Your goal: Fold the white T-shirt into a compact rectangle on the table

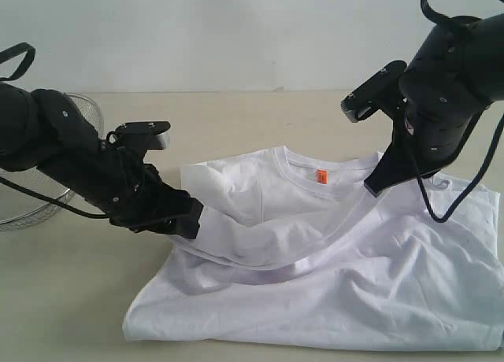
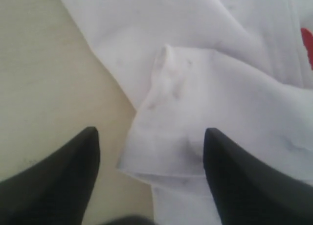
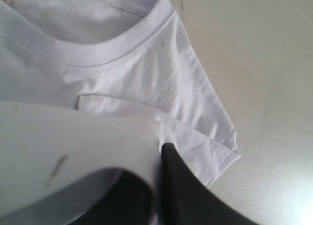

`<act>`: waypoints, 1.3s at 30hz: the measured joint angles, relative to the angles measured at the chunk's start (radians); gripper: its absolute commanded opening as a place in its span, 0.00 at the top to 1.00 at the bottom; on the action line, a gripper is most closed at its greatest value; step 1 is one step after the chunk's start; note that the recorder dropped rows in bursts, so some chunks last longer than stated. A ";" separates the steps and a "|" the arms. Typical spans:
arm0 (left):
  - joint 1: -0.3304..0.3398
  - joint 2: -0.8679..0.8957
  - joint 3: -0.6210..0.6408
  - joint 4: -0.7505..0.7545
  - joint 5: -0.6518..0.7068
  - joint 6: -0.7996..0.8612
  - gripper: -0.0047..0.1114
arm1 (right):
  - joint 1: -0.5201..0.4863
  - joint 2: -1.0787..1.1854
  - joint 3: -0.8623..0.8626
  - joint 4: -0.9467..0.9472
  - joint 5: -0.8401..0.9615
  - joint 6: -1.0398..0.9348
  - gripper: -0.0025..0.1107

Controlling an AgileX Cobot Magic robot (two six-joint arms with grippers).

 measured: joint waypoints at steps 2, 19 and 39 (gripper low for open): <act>0.000 0.011 0.000 0.000 0.000 0.000 0.45 | 0.000 0.000 0.000 0.000 0.000 0.000 0.98; 0.000 0.017 -0.002 -0.040 -0.004 0.000 0.92 | 0.000 0.000 0.000 0.000 0.000 0.000 0.98; 0.000 -0.081 -0.010 -0.040 -0.010 0.000 0.92 | 0.000 0.000 0.000 0.000 0.006 0.042 0.98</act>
